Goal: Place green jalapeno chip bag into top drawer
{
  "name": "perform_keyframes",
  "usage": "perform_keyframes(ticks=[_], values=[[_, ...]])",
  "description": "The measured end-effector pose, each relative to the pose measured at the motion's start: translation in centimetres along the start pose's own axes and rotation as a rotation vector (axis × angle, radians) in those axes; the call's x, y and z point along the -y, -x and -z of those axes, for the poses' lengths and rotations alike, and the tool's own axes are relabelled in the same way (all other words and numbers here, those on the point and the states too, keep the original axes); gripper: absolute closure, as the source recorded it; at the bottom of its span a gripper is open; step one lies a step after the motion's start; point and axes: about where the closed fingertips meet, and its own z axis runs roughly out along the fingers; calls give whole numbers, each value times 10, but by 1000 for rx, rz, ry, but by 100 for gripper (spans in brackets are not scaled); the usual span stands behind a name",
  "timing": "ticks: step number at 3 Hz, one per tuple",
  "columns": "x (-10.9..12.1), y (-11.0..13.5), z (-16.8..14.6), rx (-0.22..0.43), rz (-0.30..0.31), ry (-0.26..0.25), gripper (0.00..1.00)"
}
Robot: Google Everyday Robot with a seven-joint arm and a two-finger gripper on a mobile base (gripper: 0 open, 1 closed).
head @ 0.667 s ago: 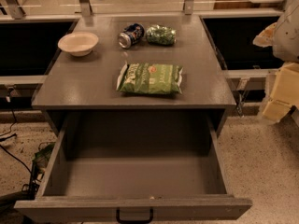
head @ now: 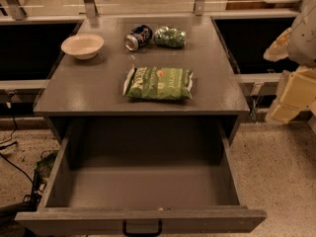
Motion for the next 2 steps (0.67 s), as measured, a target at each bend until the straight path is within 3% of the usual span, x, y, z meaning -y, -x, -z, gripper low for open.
perform_keyframes(ticks=[1, 2], values=[[0, 0, 0, 0, 0, 0, 42], [0, 0, 0, 0, 0, 0, 31]])
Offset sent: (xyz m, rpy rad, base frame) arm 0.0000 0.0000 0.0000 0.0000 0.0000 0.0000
